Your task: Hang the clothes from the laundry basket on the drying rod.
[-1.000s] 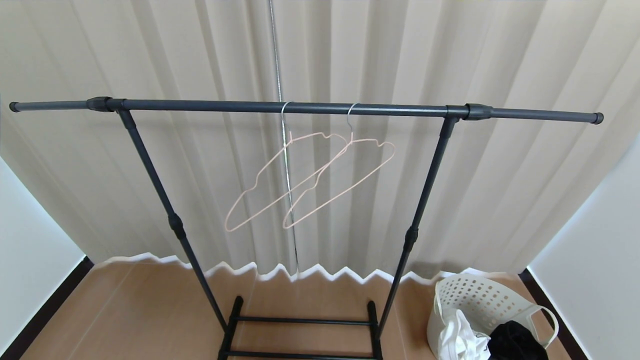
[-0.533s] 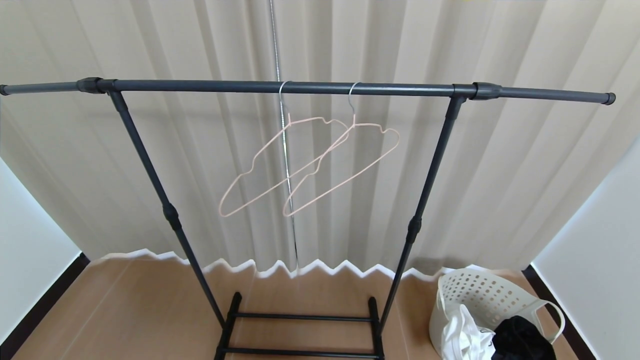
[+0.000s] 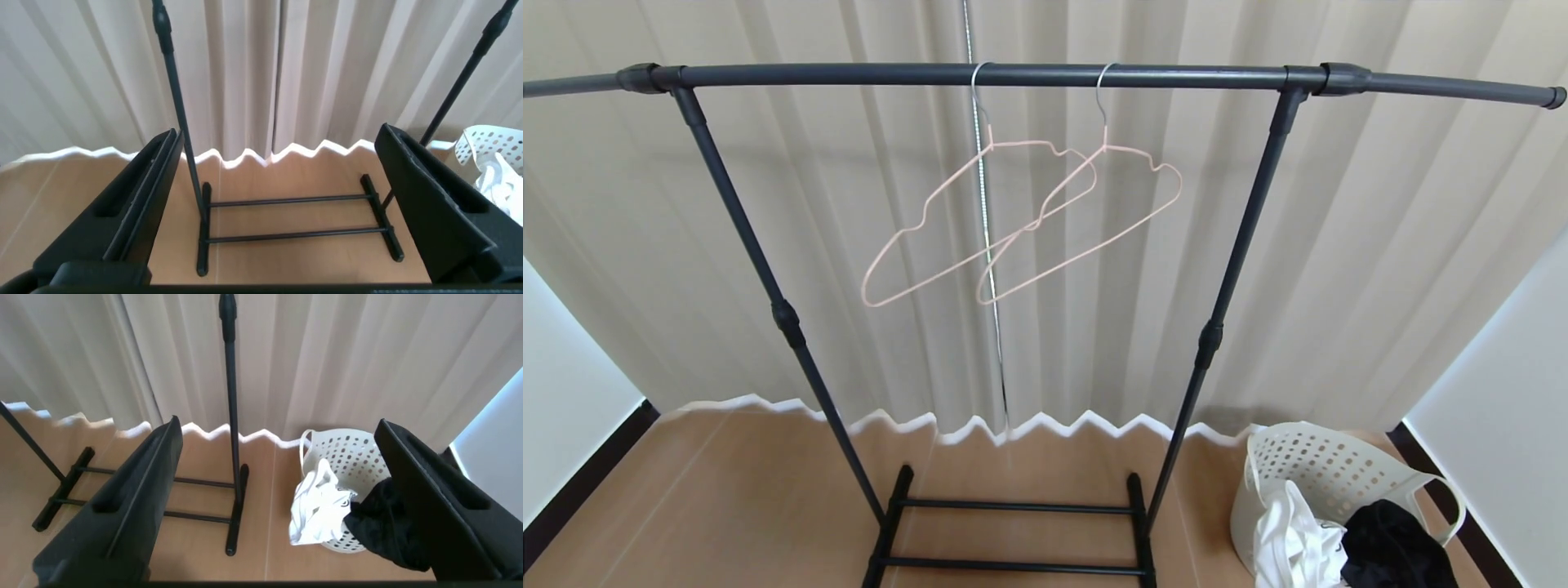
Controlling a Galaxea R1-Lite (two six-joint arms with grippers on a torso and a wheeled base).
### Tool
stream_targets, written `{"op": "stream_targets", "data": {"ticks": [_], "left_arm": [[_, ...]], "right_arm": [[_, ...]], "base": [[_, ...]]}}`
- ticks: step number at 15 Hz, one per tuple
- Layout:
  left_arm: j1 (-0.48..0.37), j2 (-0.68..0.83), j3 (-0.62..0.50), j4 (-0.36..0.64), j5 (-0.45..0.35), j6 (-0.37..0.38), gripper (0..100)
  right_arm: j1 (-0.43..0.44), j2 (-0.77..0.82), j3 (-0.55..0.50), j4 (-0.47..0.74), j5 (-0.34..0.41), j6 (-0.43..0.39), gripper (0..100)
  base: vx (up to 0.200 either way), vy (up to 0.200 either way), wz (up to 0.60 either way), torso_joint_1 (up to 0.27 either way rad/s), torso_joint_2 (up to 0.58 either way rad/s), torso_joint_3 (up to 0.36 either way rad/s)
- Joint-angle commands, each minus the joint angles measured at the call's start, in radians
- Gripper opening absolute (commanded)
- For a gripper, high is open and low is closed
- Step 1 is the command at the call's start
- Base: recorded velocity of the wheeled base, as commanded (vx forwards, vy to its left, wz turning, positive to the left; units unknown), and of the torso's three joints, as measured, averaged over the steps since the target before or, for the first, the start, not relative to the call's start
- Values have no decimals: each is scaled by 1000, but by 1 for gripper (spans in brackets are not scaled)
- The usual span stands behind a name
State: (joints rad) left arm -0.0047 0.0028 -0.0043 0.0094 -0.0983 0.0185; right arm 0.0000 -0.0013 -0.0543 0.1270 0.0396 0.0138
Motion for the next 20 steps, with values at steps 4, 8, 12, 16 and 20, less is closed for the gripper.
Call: {"op": "stream_targets", "data": {"ticks": [4, 8, 12, 16, 20], "left_arm": [[0, 0, 0, 0, 0, 0, 100], [0, 0, 0, 0, 2, 0, 100], [0, 0, 0, 0, 0, 0, 100], [0, 0, 0, 0, 2, 0, 100], [0, 0, 1, 0, 3, 0, 100]], "right_arm": [[0, 1, -1, 0, 0, 0, 100], [0, 1, 1, 0, 0, 0, 100], [0, 1, 1, 0, 0, 0, 100], [0, 1, -1, 0, 0, 0, 100], [0, 1, -1, 0, 0, 0, 100]], "base": [[0, 0, 0, -189, 531, 337], [0, 0, 0, -161, 505, 338], [0, 0, 0, -127, 486, 353], [0, 0, 0, -85, 433, 342], [0, 0, 0, -18, 91, 71]]}}
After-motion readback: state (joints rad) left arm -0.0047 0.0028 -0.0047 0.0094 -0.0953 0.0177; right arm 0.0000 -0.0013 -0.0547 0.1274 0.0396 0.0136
